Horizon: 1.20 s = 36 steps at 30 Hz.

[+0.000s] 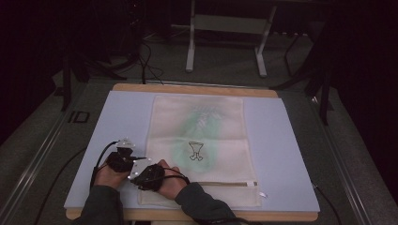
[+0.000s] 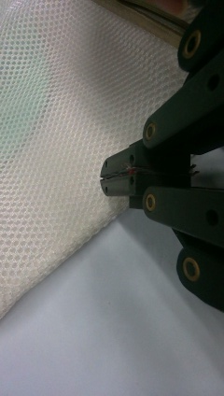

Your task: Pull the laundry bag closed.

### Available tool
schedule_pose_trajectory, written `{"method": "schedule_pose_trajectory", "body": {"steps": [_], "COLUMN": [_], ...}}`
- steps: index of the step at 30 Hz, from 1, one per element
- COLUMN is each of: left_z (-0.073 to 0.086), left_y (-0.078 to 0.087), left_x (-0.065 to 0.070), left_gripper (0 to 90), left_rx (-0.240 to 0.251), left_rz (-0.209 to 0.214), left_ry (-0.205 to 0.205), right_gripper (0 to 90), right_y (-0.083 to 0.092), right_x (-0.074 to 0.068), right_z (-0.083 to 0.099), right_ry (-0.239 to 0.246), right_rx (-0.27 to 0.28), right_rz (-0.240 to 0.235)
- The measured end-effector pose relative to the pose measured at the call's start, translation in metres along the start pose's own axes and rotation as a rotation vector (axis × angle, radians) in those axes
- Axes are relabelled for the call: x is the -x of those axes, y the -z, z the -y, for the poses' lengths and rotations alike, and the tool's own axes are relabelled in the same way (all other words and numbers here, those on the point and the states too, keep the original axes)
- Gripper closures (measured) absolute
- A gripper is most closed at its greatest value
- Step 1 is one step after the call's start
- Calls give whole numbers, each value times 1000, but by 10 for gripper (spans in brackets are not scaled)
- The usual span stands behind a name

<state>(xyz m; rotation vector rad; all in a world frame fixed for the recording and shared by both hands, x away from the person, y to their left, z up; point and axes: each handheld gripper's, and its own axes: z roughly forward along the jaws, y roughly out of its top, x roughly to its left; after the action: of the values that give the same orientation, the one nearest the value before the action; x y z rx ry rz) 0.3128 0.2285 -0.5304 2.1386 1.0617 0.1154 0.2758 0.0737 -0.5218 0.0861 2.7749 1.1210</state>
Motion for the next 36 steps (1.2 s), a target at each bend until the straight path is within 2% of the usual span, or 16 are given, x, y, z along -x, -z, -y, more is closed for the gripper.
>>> {"method": "schedule_pose_trajectory", "body": {"steps": [6,14,22,26,29,36], "left_z": [0,0,-1,-1,-1,-1], "left_y": [0,0,0,0,0,3], "left_x": [0,1,2,3,4,6], "left_gripper": [895,895,894,894,893,889], "left_rx": [-2,-7,-5,-9,-11,-5], "left_rz": [-2,-7,-13,-26,-27,-30], "left_ry": [-3,-6,-10,-22,-28,-52], "right_gripper": [813,811,804,807,817,818], "right_y": [14,24,19,14,13,13], "right_x": [-1,2,8,11,11,10], "right_z": [3,20,26,26,26,30], "right_ry": [19,0,-30,-60,-77,-76], "right_rx": [9,5,-40,-35,-40,-27], "right_rz": [6,0,-43,-70,-69,-57]}}
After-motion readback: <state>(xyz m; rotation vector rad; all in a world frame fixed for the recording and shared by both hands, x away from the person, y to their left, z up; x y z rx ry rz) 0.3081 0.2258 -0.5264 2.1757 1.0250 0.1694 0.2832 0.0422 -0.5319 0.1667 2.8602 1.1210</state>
